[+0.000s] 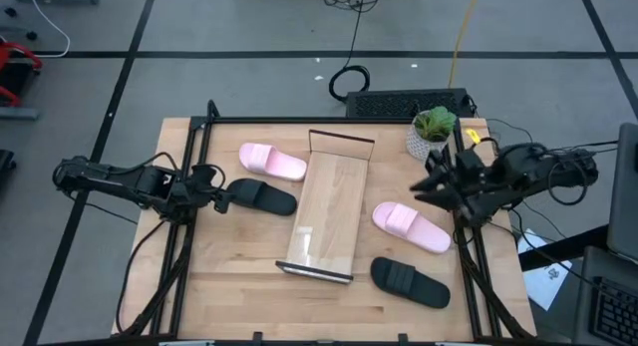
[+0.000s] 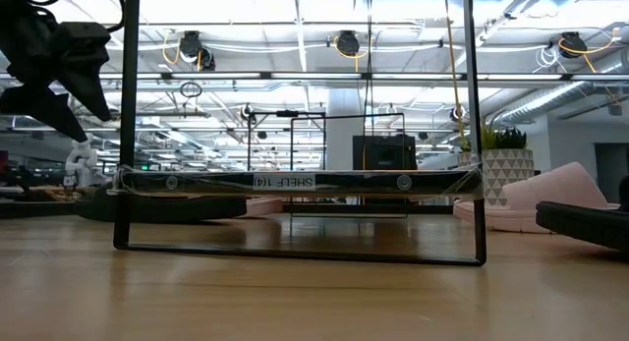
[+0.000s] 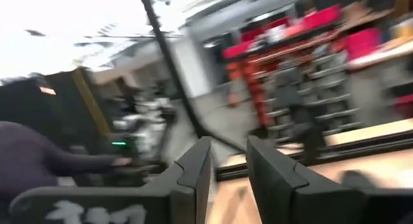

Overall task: Pick and place slides into the shelf
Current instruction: Put the right black slide on the shelf

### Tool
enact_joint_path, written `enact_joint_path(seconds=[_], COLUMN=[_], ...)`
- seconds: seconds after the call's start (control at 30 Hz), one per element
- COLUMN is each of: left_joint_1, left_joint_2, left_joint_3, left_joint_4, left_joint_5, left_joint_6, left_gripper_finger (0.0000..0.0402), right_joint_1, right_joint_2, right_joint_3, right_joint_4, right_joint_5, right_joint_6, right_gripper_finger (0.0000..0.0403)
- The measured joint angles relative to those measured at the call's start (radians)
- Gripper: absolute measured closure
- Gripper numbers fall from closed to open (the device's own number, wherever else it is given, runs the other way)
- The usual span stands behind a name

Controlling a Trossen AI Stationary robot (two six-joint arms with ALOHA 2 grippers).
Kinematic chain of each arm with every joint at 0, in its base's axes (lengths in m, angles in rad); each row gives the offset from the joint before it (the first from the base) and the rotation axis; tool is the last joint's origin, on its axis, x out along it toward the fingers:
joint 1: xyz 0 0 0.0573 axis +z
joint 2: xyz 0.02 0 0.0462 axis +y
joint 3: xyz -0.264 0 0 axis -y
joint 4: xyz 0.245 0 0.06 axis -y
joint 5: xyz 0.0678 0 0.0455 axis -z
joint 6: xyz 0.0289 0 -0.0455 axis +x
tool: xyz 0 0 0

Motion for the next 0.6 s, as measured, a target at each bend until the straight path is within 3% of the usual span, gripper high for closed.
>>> enact_joint_path(seconds=[0.2,0.33,0.47,0.6], left_joint_1=[0.000,0.000,0.000,0.000], left_joint_2=[0.000,0.000,0.000,0.000], left_joint_3=[0.000,0.000,0.000,0.000], left_joint_4=[-0.004,-0.004,-0.004,-0.004], left_joint_5=[-0.009,-0.034,-0.051,-0.074], left_joint_6=[-0.002,-0.002,-0.005,-0.019], left_gripper_finger=[0.0119,0.0119,0.0119,0.0119], right_joint_1=[0.101,0.171,0.254,0.342], right_joint_2=[0.040,0.104,0.171,0.215], right_joint_3=[0.000,0.000,-0.001,-0.001], right_joint_4=[-0.239,-0.438,-0.490,-0.491], right_joint_5=[-0.006,-0.120,-0.230,-0.235], right_joint_6=[0.332,0.592,0.726,0.820], right_gripper_finger=[0.0312,0.0312,0.0312,0.0312])
